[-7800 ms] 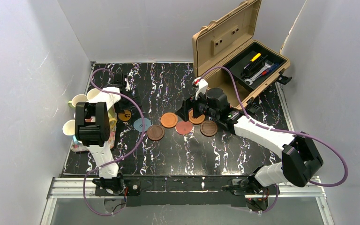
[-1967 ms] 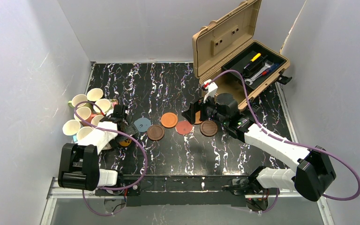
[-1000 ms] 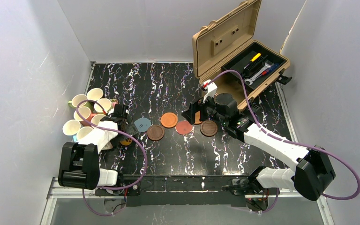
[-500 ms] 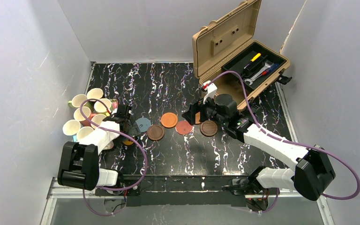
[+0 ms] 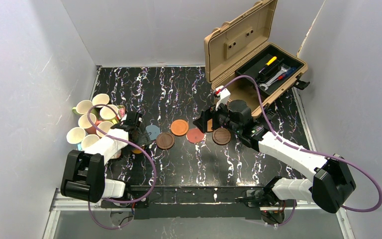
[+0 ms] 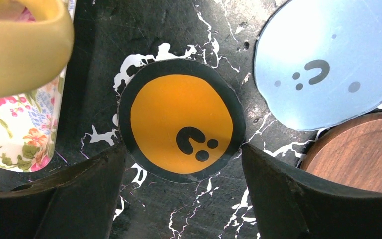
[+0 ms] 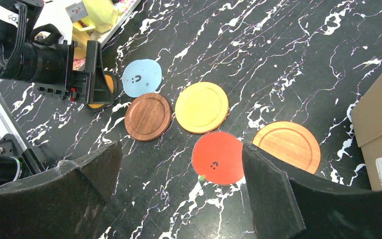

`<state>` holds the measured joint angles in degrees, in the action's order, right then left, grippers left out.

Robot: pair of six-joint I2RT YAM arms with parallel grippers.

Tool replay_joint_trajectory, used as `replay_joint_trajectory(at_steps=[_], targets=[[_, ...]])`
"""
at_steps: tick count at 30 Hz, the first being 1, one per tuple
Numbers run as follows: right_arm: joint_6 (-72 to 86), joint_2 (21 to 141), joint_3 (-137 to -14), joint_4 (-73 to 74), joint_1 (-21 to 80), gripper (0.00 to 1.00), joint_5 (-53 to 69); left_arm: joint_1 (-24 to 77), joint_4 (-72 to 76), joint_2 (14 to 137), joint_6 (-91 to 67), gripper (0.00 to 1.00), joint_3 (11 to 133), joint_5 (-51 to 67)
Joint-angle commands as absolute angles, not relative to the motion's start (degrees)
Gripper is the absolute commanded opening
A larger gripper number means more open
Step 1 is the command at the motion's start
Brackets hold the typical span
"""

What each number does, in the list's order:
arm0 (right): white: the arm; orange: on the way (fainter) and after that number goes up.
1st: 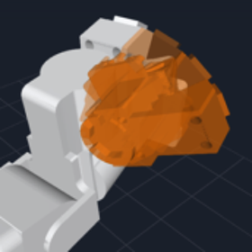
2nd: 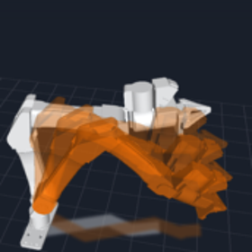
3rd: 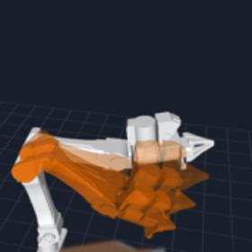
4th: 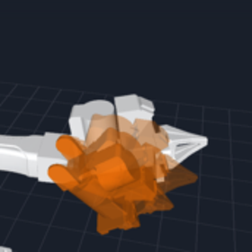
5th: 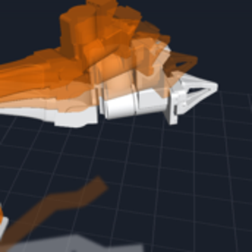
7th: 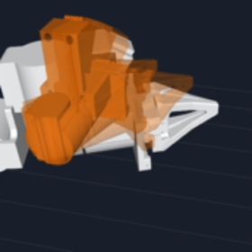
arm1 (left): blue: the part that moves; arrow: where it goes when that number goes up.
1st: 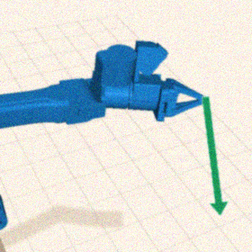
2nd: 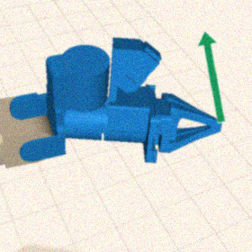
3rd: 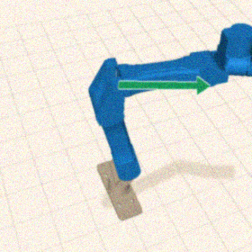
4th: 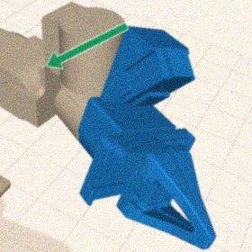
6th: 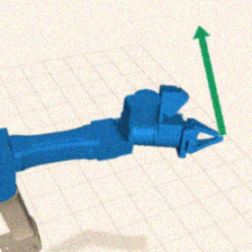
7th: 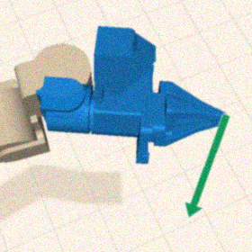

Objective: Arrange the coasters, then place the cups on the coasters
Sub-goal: Move the coaster to the center of the board.

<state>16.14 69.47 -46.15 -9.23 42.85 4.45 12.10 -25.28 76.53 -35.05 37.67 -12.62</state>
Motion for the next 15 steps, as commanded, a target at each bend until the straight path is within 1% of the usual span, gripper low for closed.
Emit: replay_joint_trajectory(at_steps=[1, 15], targets=[[15.71, 68.6, -46.14, -12.3, 42.74, 0.99, 3.87, 13.21, -27.15, 78.52, -36.45, 0.82, 35.63, -5.49], [15.74, 68.95, -46.14, -12.39, 42.71, 0.99, 3.96, 14.23, -26.42, 78.29, -35.97, 0.82, 35.42, -4.54]])
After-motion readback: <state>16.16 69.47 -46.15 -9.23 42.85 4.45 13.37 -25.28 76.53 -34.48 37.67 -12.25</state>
